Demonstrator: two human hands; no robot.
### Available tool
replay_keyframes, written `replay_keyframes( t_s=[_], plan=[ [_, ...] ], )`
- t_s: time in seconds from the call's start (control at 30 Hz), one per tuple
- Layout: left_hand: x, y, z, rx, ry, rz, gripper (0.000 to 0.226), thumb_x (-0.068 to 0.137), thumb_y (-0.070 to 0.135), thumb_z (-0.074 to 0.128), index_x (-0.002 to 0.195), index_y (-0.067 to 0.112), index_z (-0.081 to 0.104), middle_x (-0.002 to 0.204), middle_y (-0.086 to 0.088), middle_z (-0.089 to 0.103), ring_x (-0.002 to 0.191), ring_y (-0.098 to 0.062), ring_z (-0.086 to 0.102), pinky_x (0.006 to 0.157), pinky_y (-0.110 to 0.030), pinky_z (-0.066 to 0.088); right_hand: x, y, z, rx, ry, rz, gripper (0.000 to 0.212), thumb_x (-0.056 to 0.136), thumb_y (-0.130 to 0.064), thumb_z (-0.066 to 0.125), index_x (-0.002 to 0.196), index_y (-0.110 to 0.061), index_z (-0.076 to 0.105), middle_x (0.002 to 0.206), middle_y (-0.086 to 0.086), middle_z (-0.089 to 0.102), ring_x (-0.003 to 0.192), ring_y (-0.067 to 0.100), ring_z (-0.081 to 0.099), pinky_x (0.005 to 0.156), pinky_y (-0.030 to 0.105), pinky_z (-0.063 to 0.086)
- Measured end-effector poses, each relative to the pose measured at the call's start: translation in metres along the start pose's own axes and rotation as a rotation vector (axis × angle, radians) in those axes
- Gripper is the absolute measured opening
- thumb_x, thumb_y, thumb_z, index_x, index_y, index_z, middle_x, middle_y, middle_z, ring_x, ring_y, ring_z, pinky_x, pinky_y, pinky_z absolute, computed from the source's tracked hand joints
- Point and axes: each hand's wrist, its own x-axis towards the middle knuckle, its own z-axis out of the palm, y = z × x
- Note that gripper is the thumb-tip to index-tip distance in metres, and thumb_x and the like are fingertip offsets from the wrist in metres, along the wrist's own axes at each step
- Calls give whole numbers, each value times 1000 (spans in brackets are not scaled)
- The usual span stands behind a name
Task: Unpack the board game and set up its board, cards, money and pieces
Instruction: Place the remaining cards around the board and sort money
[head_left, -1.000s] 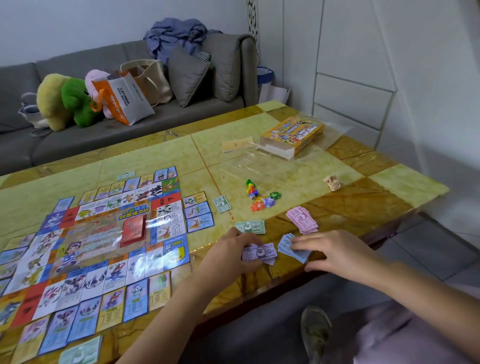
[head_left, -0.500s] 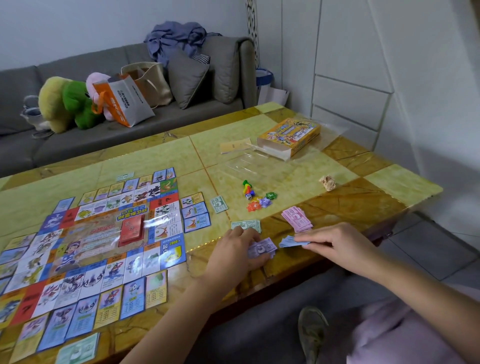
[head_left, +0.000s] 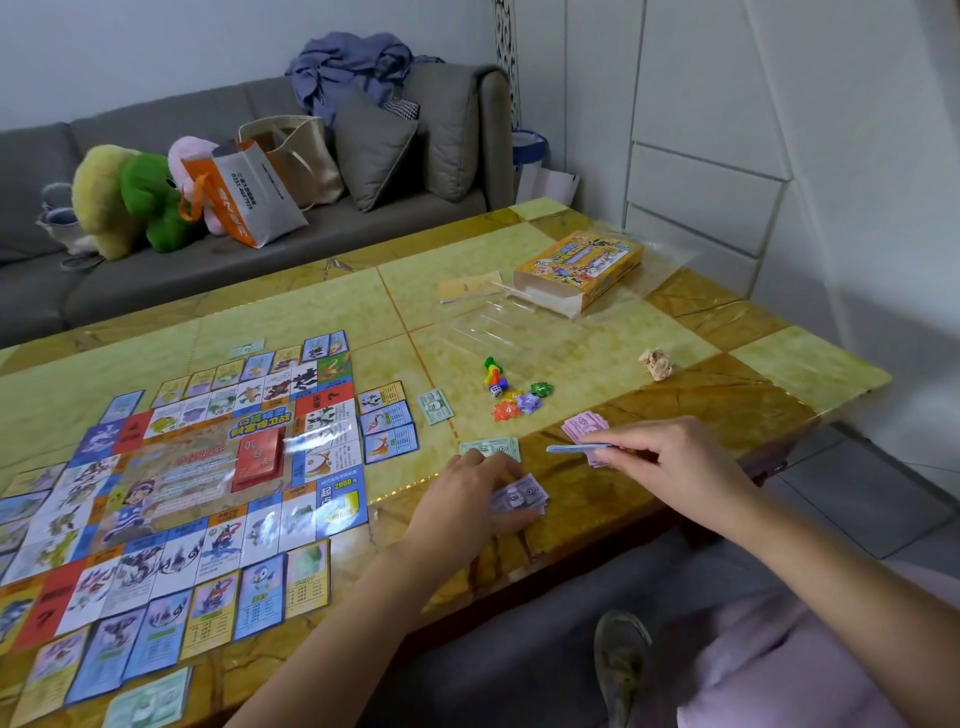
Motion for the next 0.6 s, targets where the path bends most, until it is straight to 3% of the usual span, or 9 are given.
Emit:
replay_keyframes(
  t_s=[0.23, 0.37, 0.43, 0.53, 0.6],
  plan=[
    [3, 5, 3, 122, 7, 30, 42, 85, 46, 60, 124, 34, 49, 115, 3, 51, 105, -15, 51, 72, -23, 39, 6, -6, -5, -10, 2, -42, 28, 82, -7, 71, 109, -17, 72, 92, -6, 75, 83, -5, 67, 72, 5, 48],
    [0, -1, 6, 175, 86, 82, 44, 87, 50, 57, 127, 35, 51, 117, 4, 47, 111, -13, 43, 79, -22, 41, 12, -14, -7, -26, 50, -106, 28, 83, -6, 70, 109, -17, 72, 107, -8, 71, 94, -2, 66, 81, 18, 54],
    [-4, -2, 4, 136, 119, 83, 47, 84, 52, 61, 126, 33, 53, 115, 6, 46, 109, -11, 42, 83, -24, 45, 14, -18, -5, -39, 65, -155, 23, 87, -16, 65, 109, -19, 72, 113, -11, 67, 90, 1, 66, 79, 19, 54],
    [-8, 3, -8, -285, 259, -49, 21, 92, 32, 58, 110, 23, 64, 97, 10, 56, 82, -5, 54, 67, -14, 44, 20, -27, -1, -25, 73, -225, 25, 88, -25, 59, 109, -20, 72, 114, -13, 59, 76, 0, 63, 71, 12, 50],
    [-8, 8, -22, -906, 183, -274, 31, 100, 23, 40, 99, 9, 68, 86, 0, 68, 72, -12, 59, 62, -18, 46, 23, -35, 3, -25, 86, -280, 24, 86, -18, 63, 108, -19, 73, 115, -10, 58, 70, -3, 57, 69, 9, 46]
  ],
)
